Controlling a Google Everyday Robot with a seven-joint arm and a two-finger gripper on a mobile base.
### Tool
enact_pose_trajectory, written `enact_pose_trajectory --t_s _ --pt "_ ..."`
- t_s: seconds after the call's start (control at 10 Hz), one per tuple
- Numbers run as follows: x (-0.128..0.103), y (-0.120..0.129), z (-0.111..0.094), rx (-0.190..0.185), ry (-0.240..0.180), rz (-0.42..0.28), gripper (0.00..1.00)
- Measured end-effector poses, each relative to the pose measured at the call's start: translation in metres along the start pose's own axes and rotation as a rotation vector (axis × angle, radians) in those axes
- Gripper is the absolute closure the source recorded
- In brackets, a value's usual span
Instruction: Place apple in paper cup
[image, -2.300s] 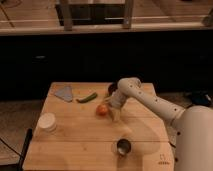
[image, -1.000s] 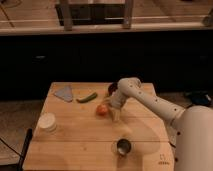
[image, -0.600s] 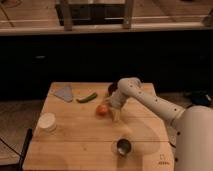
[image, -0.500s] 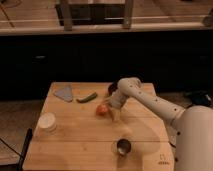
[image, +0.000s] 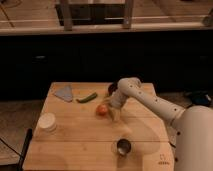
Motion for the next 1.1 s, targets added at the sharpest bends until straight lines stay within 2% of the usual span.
enact_pose_trajectory --t_s 0.7,0.8,0.9,1.1 --pt "0.0000 0.0000 0.0000 0.000 0.000 0.000 0.21" --pt "0.0000 0.0000 -0.0001 0.000 0.000 0.000 0.28" --pt "0.0006 0.0005 -0.0005 0.000 0.000 0.002 0.39" --pt "0.0013 0.0011 -0.0012 0.001 0.000 0.003 0.41"
